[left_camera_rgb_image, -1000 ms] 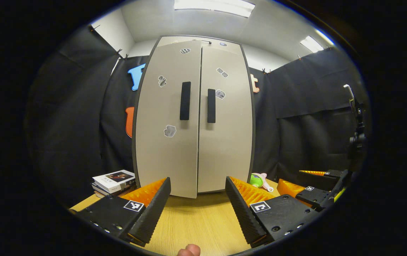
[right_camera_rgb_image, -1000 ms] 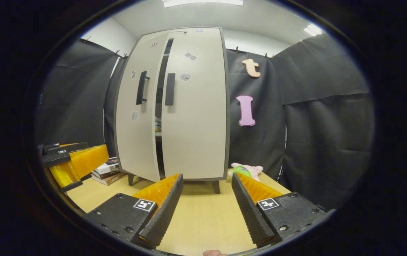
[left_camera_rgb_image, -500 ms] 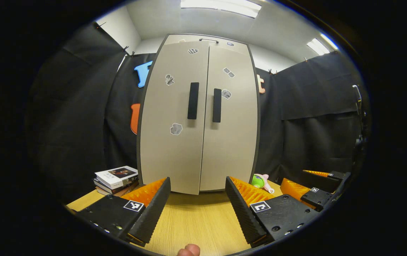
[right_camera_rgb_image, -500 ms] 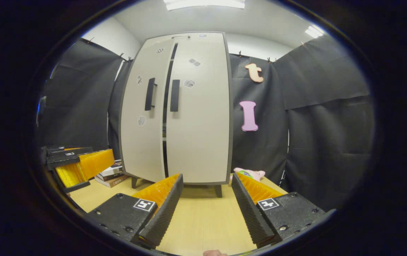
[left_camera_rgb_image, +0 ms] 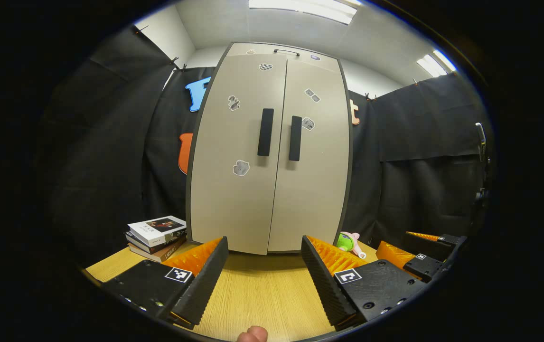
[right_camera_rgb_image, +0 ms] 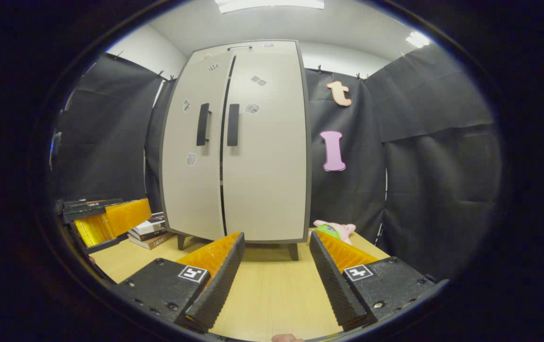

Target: Grab one shoe with the right hand and put it into the shoe cabinet, grab the other shoe with the left hand and put it into the shoe cabinet; then close the right door with the right hand and the left door with the left hand.

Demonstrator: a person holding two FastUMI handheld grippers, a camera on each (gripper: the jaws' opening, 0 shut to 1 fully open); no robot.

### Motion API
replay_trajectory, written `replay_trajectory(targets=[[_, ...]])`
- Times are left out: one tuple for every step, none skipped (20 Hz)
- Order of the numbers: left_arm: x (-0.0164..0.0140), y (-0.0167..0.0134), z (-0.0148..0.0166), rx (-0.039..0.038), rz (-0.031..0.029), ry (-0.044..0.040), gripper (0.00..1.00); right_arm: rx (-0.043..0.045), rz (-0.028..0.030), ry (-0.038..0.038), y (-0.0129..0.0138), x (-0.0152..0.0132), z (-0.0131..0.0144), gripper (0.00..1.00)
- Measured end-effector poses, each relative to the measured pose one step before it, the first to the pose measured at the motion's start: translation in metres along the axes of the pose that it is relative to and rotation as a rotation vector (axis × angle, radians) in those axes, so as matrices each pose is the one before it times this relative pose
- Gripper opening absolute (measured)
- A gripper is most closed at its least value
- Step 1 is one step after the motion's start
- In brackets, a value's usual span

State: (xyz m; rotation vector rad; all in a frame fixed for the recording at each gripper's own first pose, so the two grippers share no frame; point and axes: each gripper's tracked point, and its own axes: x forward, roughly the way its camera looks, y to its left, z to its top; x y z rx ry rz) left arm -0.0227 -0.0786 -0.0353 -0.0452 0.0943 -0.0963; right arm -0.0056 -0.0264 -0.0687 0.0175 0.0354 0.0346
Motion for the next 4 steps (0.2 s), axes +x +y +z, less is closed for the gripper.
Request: replay_trajectory(targets=[[-0.00015, 0.00067, 0.00025, 0.00054, 0.00242, -0.00074, 0.93, 0.00075, 0.00009, 0.00235, 0.00005, 0.00073, 0.00003, 0.86], [-0.00016, 0.00029, -0.00028, -0.00110, 0.00076, 0.00161, 0.93, 0.00002, 0.00089, 0.00112, 0.00099, 0.00065, -0.00023, 0.90], [-0.00001, 0.00016, -0.00069, -0.00127, 0.00147, 0.00308, 0.93, -0.00091, 0.00247, 0.00013, 0.00073, 0.00015, 0.00025, 0.86], [-0.00047, 0.00084, -0.00019, -0.00199, 0.00196, 0.00198, 0.93, -0.00200, 0.00194, -0.00095, 0.00105, -0.00023, 0.00045, 0.90]])
